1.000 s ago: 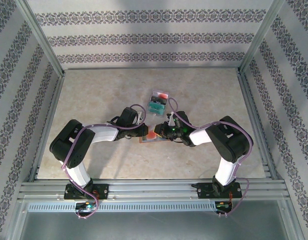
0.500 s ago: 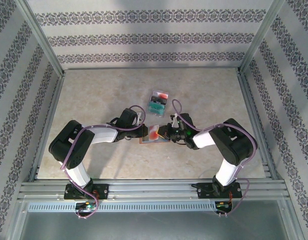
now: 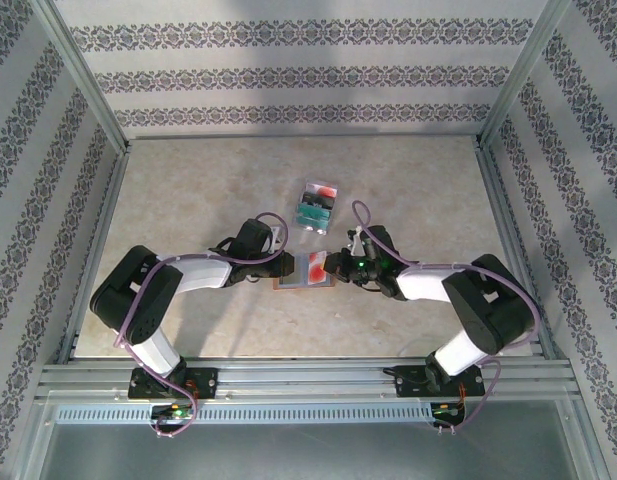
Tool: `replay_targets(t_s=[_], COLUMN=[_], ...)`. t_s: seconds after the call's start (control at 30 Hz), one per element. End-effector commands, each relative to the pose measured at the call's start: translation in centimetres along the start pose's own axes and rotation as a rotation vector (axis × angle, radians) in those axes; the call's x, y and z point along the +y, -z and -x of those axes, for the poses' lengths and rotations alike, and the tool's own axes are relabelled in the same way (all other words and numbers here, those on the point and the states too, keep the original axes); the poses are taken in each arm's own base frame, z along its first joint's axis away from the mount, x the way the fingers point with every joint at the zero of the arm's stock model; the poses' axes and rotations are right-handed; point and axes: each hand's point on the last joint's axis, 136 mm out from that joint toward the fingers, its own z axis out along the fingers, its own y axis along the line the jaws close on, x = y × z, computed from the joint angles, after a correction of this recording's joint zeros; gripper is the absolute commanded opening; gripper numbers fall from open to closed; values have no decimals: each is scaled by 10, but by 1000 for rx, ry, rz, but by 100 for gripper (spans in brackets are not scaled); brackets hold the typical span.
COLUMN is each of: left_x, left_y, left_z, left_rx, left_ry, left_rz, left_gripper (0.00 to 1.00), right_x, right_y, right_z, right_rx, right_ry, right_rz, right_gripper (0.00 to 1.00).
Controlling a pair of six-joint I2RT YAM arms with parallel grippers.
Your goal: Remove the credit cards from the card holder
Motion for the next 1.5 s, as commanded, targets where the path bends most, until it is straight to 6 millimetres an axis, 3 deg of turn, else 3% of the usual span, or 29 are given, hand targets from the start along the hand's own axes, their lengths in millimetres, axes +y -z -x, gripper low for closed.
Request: replay_targets(t_s=[0.0, 0.1, 0.4, 0.57, 0.73, 0.77, 1.03, 1.47], left_x=[17, 12, 16, 14, 14, 14, 25, 35], left_y=[6, 10, 25, 37, 48, 50, 64, 87], left_z=[-10, -1, 12, 20, 29, 30, 34, 49], left_rx=[42, 19, -29, -73, -119, -124, -162, -272], left_ry=[2, -13, -21, -21, -17, -17, -18, 10], left_rz=[77, 73, 109, 117, 133, 138, 188, 229], left_gripper=[30, 39, 49, 68, 98, 99, 99, 99], right_x=[-1, 5, 38, 52, 59, 60, 66, 69], right_y=[11, 18, 40, 44, 35, 33, 16, -5], right_z=[5, 10, 47, 79, 112, 118, 163, 195], right_rx=[-1, 3, 0, 38, 75, 81, 135, 210], right_ry=[83, 148, 461, 659, 853, 883, 1120, 1308], right_rz=[-85, -124, -273, -396, -494, -508, -581, -568], right_gripper=[0, 0, 0, 0, 0, 0, 0, 0])
